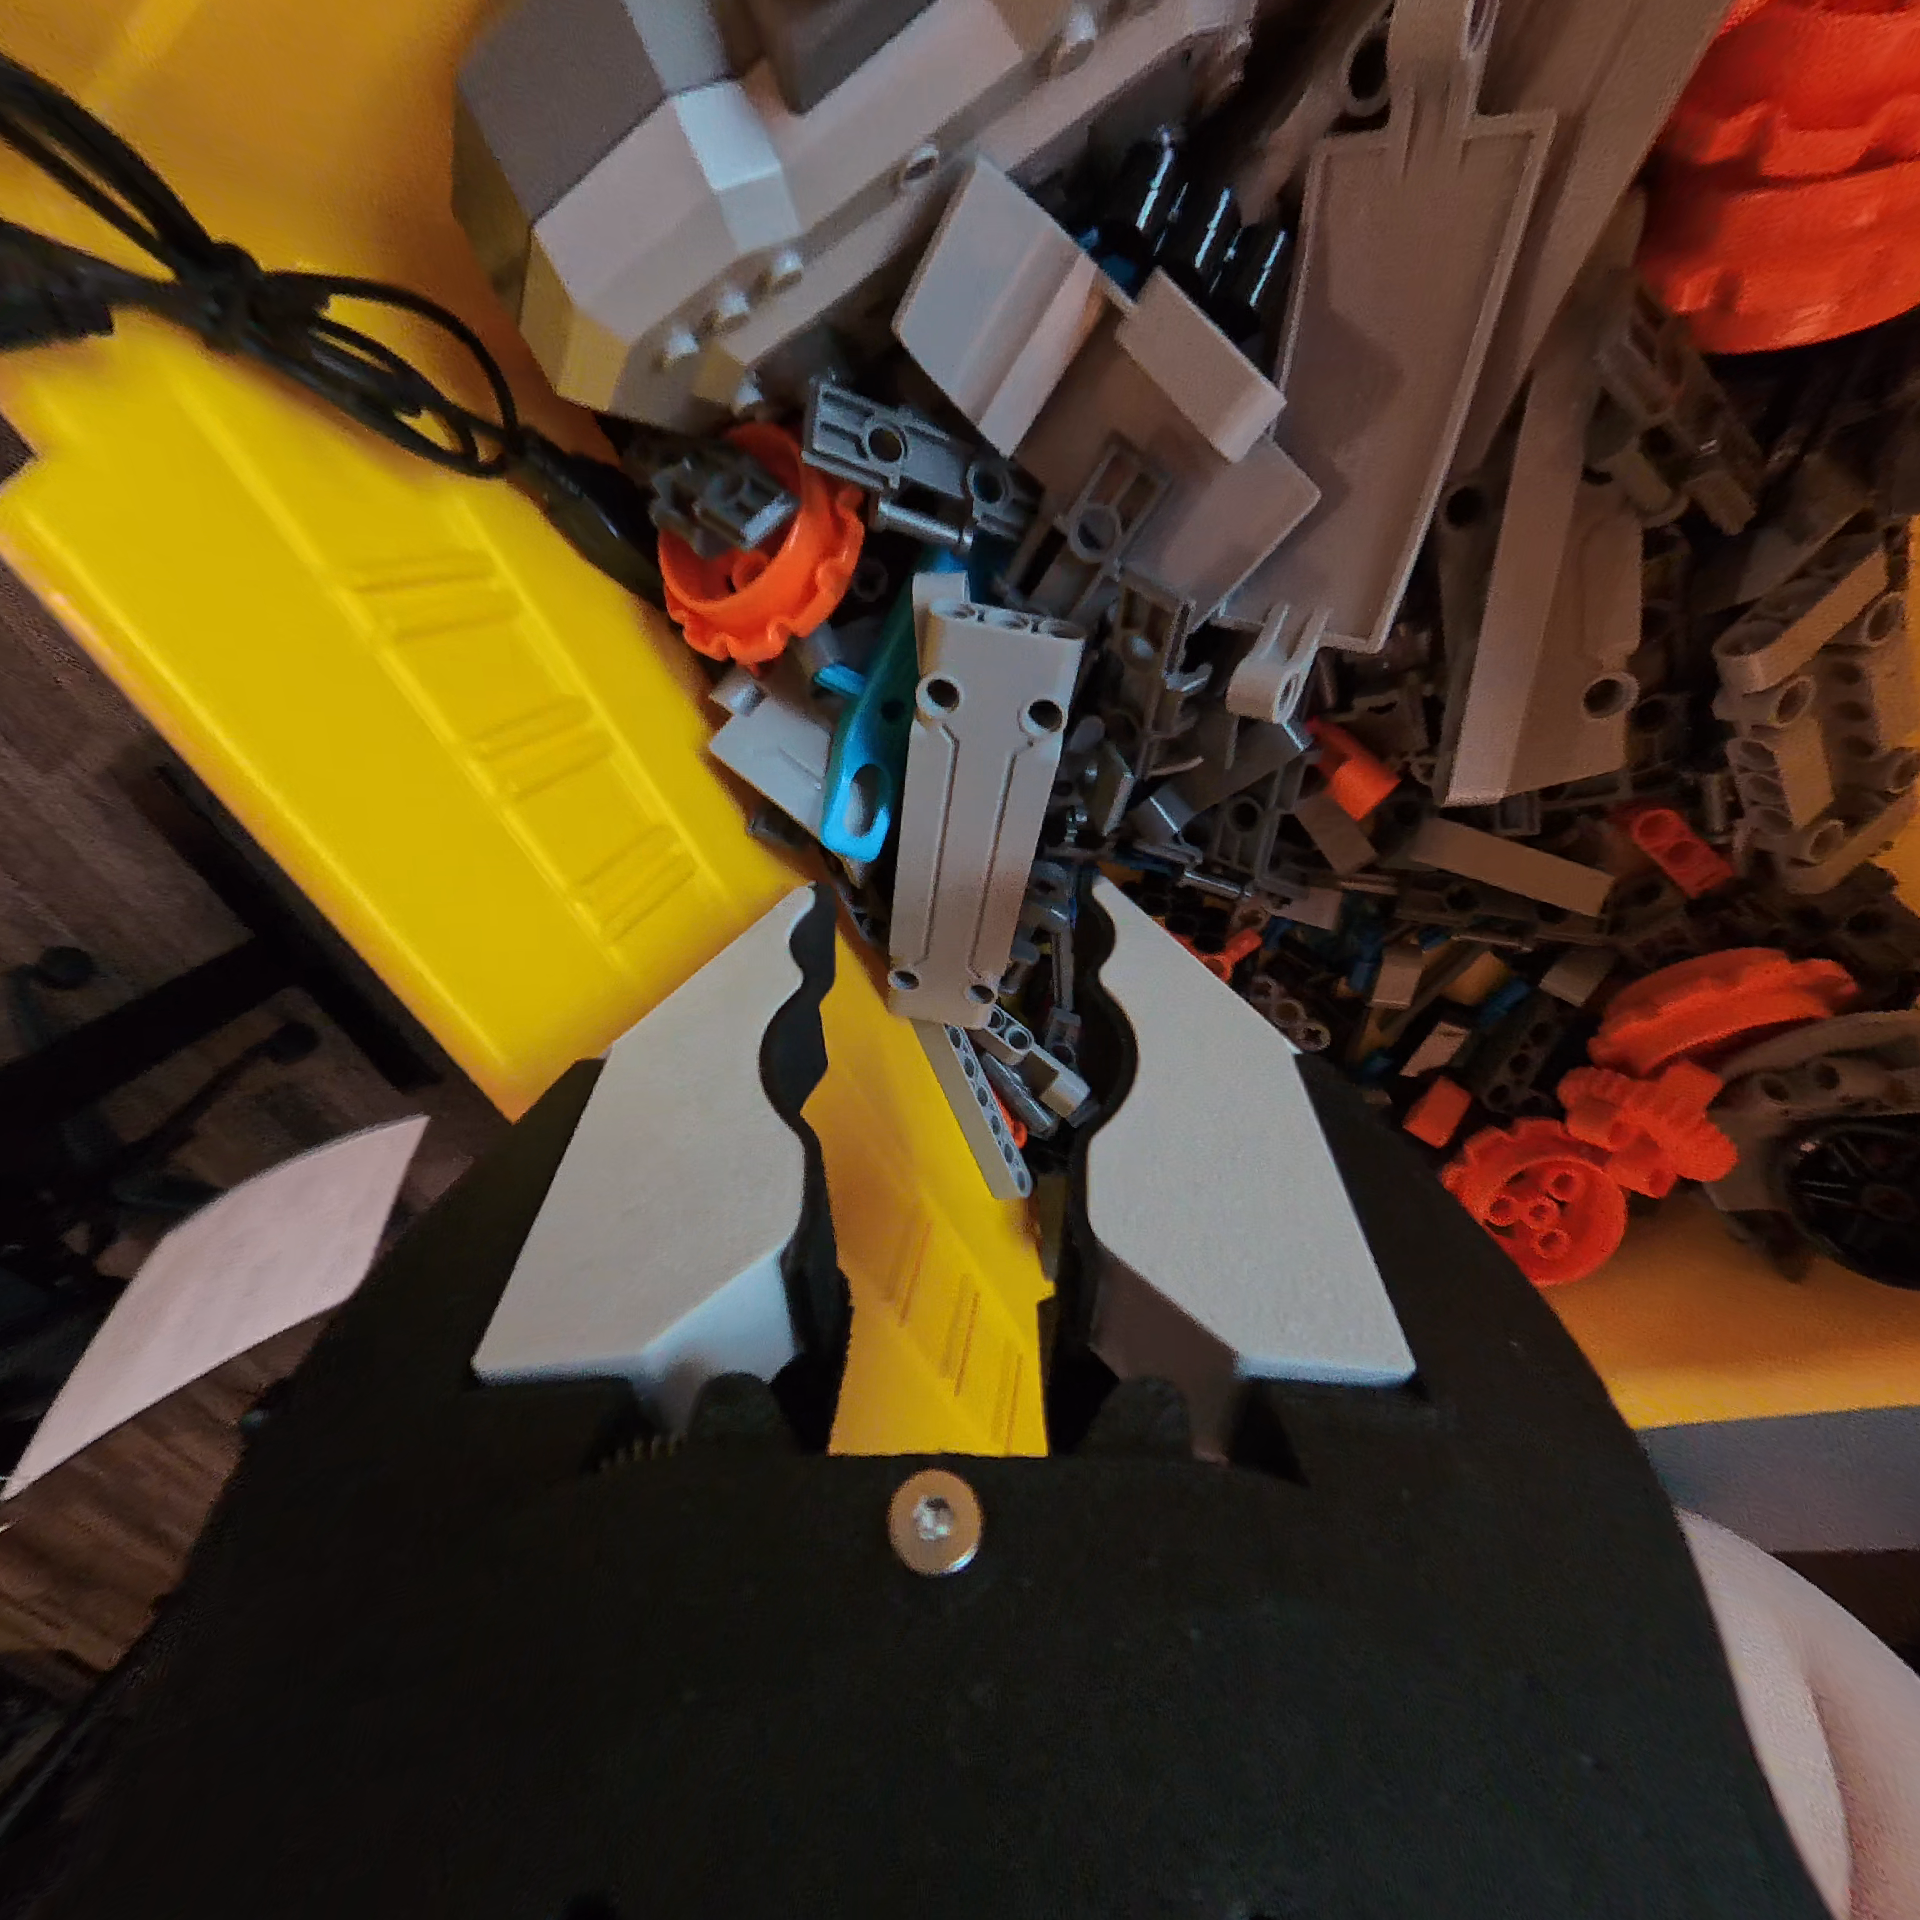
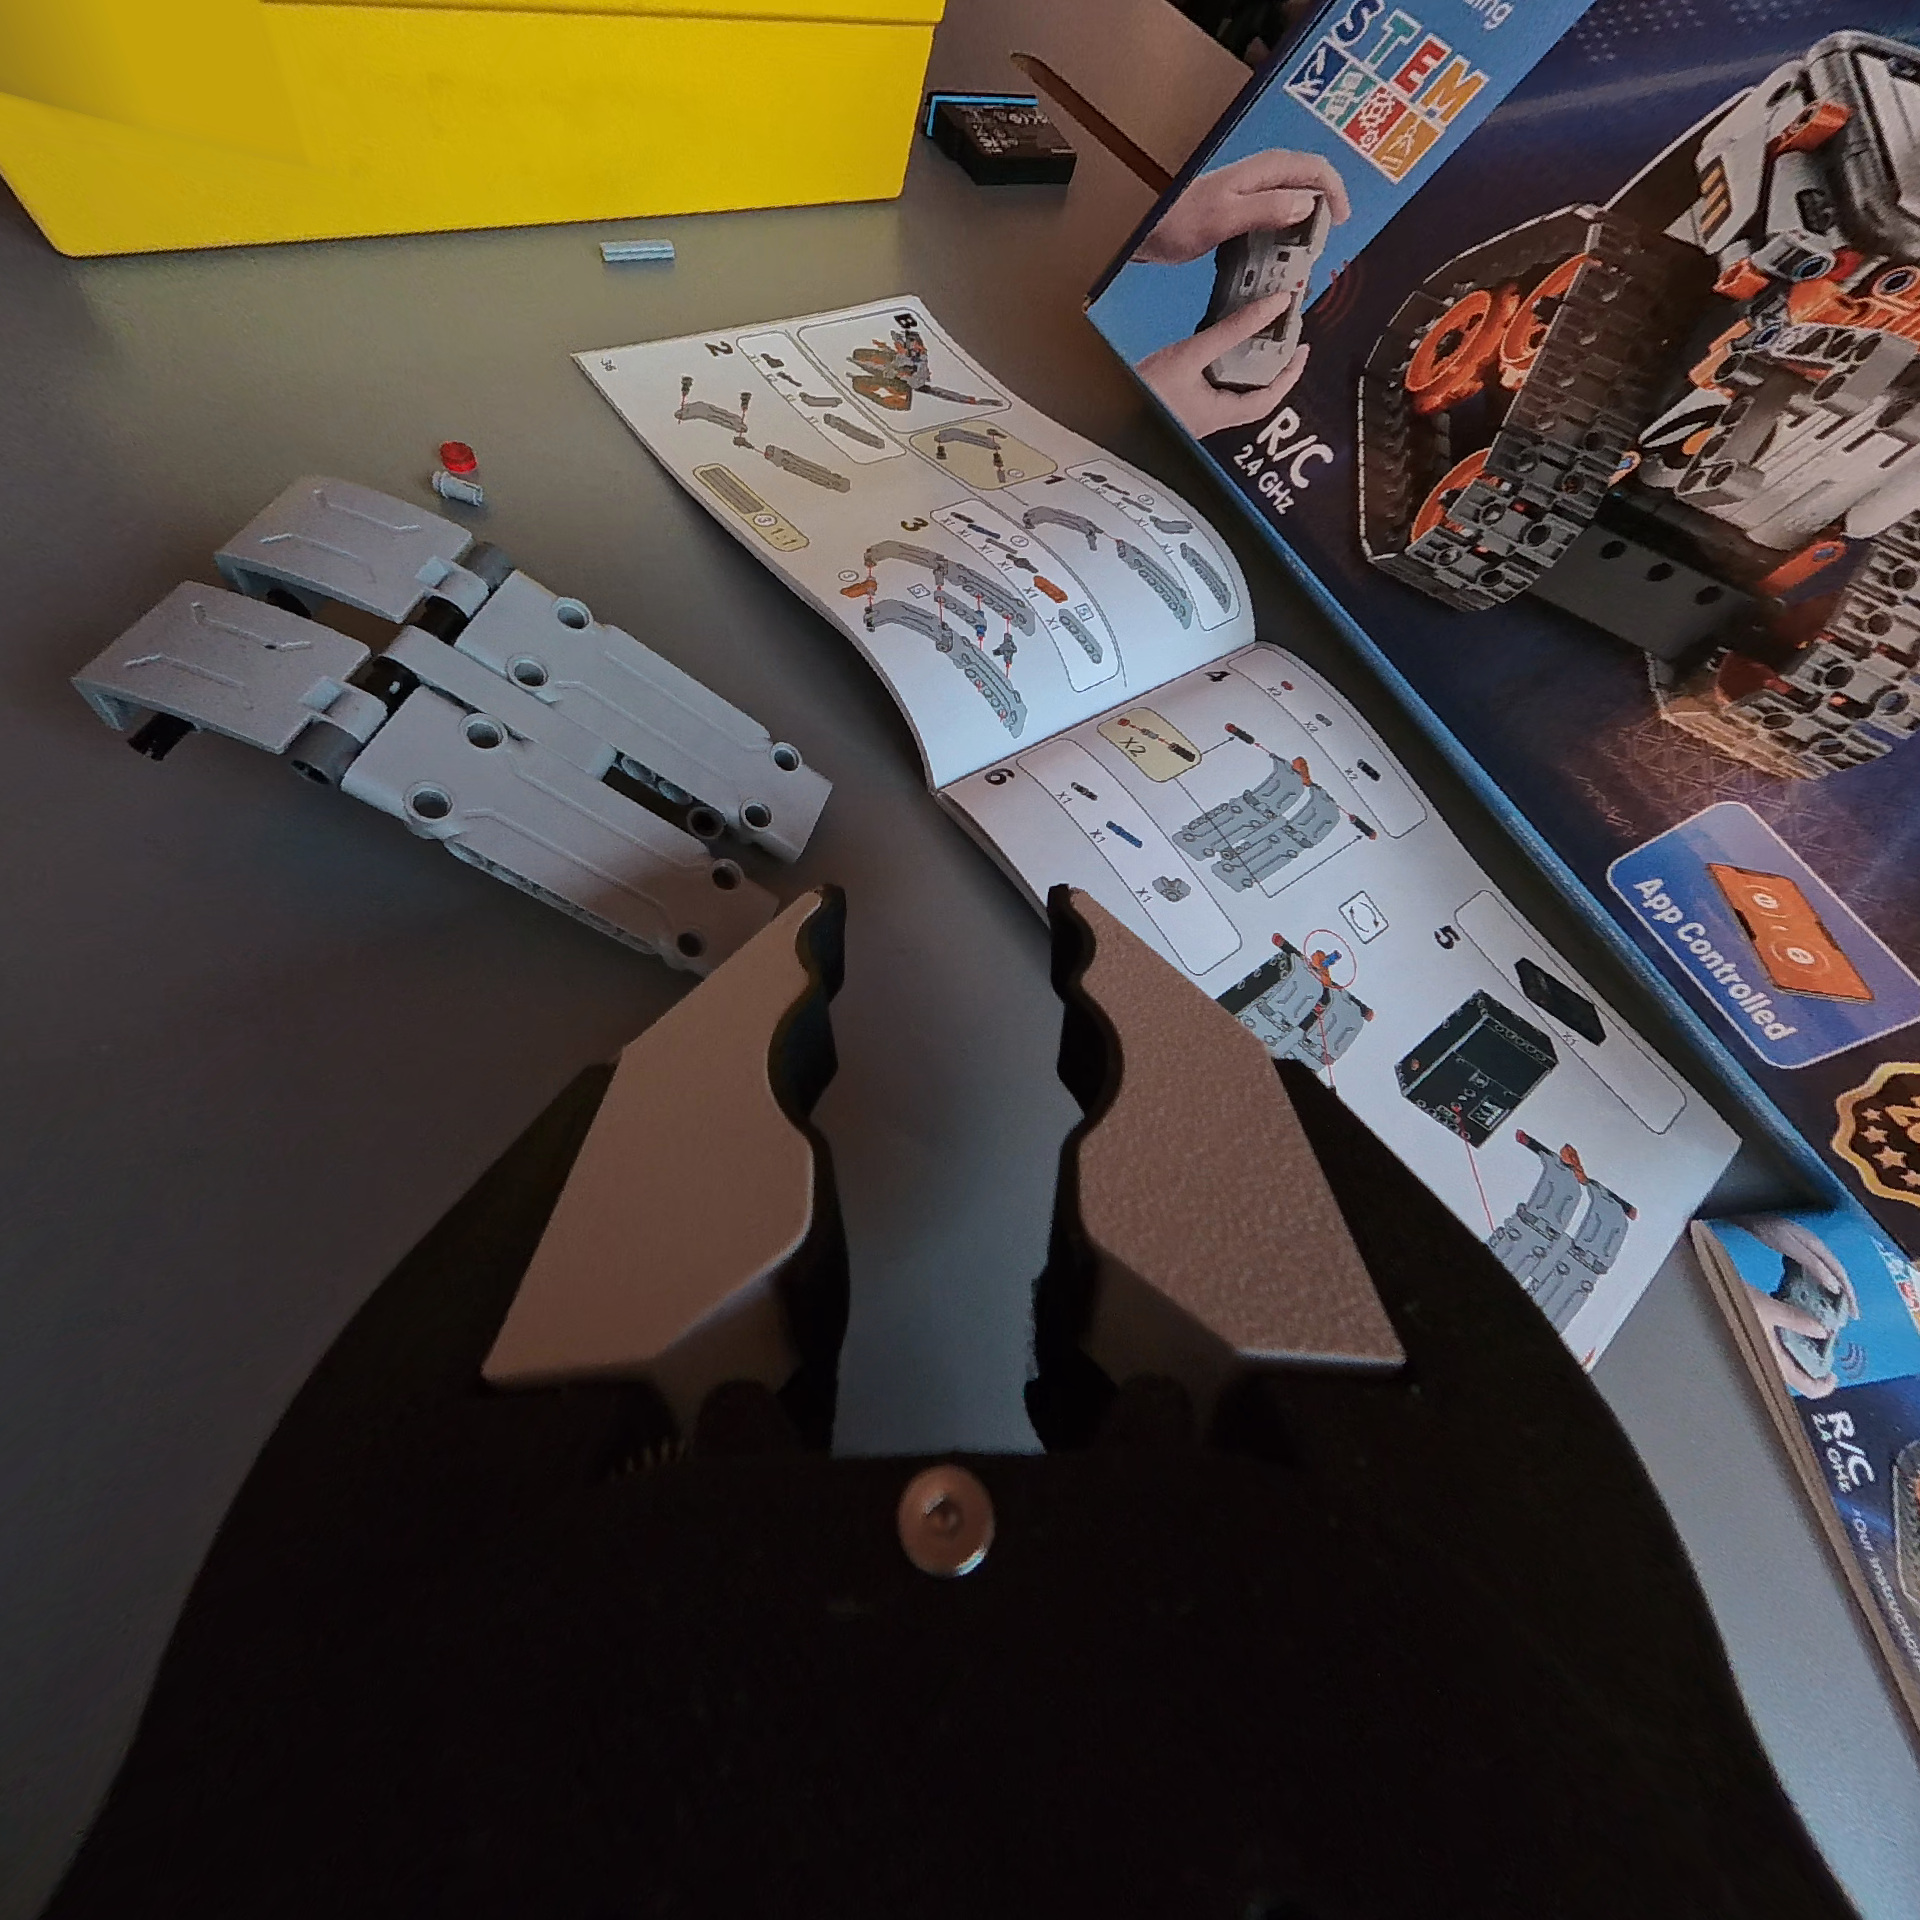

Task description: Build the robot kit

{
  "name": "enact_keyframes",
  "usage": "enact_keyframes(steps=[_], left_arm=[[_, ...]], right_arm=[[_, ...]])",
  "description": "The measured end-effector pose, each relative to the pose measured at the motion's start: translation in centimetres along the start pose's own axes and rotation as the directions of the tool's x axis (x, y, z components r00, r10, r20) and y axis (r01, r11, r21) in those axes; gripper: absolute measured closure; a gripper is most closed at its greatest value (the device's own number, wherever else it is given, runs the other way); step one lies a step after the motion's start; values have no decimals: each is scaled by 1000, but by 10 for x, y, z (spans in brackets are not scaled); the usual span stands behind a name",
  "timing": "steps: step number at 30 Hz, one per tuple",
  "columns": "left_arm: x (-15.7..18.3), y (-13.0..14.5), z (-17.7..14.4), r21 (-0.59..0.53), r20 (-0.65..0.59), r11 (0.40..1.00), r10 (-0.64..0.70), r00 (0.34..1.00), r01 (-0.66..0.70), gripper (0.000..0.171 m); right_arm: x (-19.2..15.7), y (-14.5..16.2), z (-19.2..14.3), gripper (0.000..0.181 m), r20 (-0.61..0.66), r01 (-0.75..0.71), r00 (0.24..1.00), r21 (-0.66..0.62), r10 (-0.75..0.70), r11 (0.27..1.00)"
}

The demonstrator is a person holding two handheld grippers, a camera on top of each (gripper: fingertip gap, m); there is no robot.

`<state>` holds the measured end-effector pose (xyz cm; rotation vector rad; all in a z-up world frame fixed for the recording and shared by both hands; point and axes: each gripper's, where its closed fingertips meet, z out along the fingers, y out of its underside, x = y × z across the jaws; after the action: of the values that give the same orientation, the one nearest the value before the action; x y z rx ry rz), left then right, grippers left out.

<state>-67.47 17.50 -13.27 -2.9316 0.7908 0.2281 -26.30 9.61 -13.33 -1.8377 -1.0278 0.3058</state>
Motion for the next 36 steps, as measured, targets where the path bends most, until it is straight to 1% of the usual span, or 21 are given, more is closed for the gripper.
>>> enact_keyframes(steps=[2, 5, 6, 7, 12, 18, 22, 25, 28, 29, 30, 31, 34, 36], left_arm=[[-2, -1, 4, -11, 13, 1000, 26, 1000, -26, 134], [-2, -1, 8, -28, 14, 999, 44, 999, -44, 137], [-2, -1, 8, -27, 19, 998, 54, 998, -53, 142], [-4, -2, 7, -21, 31, 998, 59, 998, -58, 143], [-12, -10, 5, 21, 16, 998, -55, 998, 54, 147], [-8, -14, 9, 5, 14, 996, -94, 996, 94, 147], [22, -27, 1, 57, -137, 993, -91, 986, 99, 147], [34, -36, -2, 88, -165, 993, -58, 985, 73, 147], [51, -45, -7, 121, -242, 991, -21, 970, 52, 147], [55, -46, -8, 128, -261, 991, -14, 965, 49, 140], [56, -46, -11, 133, -278, 990, -13, 960, 52, 124], [56, -44, -14, 138, -288, 988, -23, 957, 65, 115], [35, -29, -23, 136, -257, 979, -113, 960, 151, 122], [22, -17, -28, 129, -244, 966, -189, 951, 225, 131]], right_arm=[[0, 0, 0, 143, 1, -1, 1000, 0, 1, 1000], [-1, 0, 0, 143, 2, 2, 1000, -1, -2, 1000], [-1, 0, 0, 143, 3, 3, 1000, -1, -3, 1000], [-1, 0, 0, 143, 4, 4, 1000, -2, -4, 1000], [-2, 1, 1, 143, 10, 6, 1000, -7, -6, 1000], [-3, 2, 2, 143, 12, 9, 1000, -12, -9, 1000], [-4, 3, 2, 143, 15, 12, 1000, -17, -12, 1000], [-4, 3, 3, 143, 17, 16, 1000, -20, -16, 1000], [-5, 4, 3, 143, 18, 19, 1000, -23, -19, 1000], [-5, 4, 3, 143, 19, 20, 1000, -24, -19, 1000], [-5, 4, 3, 143, 20, 20, 1000, -26, -20, 999], [-5, 4, 3, 143, 21, 21, 1000, -26, -21, 999], [-6, 4, 3, 143, 23, 24, 999, -28, -23, 999], [-6, 5, 3, 143, 23, 28, 999, -29, -27, 999]])
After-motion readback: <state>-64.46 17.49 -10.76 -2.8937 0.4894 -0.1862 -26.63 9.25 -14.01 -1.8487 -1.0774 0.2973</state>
